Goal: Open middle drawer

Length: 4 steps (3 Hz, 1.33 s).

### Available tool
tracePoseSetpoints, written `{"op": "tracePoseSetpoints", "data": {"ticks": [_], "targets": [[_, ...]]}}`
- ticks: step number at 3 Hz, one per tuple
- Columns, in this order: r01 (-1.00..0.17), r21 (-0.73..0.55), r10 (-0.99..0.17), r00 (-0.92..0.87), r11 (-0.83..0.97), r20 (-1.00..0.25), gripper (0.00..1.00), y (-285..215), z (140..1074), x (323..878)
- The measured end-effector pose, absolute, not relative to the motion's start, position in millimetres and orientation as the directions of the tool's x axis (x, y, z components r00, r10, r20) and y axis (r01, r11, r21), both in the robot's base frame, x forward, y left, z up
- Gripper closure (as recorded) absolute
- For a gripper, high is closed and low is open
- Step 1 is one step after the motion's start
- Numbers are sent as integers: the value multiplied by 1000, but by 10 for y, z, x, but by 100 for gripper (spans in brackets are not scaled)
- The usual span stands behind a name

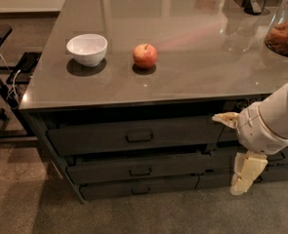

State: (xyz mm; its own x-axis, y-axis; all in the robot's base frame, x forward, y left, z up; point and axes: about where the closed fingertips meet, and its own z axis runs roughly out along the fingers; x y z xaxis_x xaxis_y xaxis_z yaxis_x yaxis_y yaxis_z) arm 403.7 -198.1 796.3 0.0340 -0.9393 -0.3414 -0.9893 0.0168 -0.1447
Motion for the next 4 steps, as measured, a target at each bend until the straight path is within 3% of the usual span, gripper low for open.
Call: {"op": "tracePoseSetpoints", "data": {"ticks": [2,4], "targets": [[-986,-168,-881,84,-5,-465,0,-1948,7249,4306],[-972,-218,-744,207,-85,-635,0,-1917,6391,4440]]}}
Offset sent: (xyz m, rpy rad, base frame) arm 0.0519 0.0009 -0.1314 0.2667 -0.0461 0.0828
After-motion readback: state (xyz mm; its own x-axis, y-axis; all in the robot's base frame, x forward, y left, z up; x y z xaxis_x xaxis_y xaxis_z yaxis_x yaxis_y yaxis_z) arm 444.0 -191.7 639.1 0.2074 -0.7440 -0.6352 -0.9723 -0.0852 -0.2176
